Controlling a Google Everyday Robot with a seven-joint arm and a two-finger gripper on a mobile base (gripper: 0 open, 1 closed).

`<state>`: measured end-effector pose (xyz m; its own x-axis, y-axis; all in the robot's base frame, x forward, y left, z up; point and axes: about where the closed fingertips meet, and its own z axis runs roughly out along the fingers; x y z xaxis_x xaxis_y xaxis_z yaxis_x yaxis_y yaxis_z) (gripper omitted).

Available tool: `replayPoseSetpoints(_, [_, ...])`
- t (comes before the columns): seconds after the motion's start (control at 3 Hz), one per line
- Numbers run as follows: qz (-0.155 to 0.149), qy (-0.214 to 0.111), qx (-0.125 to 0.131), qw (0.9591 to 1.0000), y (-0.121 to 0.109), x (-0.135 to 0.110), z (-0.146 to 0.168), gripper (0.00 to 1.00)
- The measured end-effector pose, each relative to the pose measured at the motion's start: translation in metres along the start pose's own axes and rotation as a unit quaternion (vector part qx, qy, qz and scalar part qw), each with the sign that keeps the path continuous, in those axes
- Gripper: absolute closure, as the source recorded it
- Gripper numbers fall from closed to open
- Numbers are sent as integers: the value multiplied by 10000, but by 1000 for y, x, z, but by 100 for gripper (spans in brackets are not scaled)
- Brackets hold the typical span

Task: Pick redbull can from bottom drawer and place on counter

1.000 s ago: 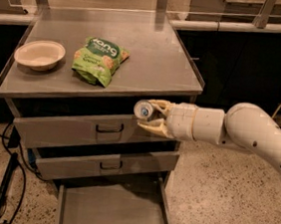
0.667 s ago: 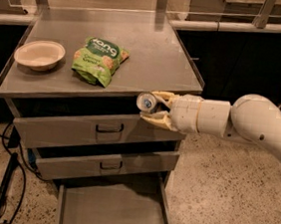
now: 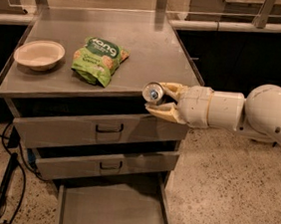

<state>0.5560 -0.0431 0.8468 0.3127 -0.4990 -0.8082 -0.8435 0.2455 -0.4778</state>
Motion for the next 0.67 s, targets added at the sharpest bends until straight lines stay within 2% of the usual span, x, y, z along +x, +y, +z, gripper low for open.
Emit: replayPoseSetpoints(0.67, [36, -119, 1, 9999, -2, -4, 1, 100])
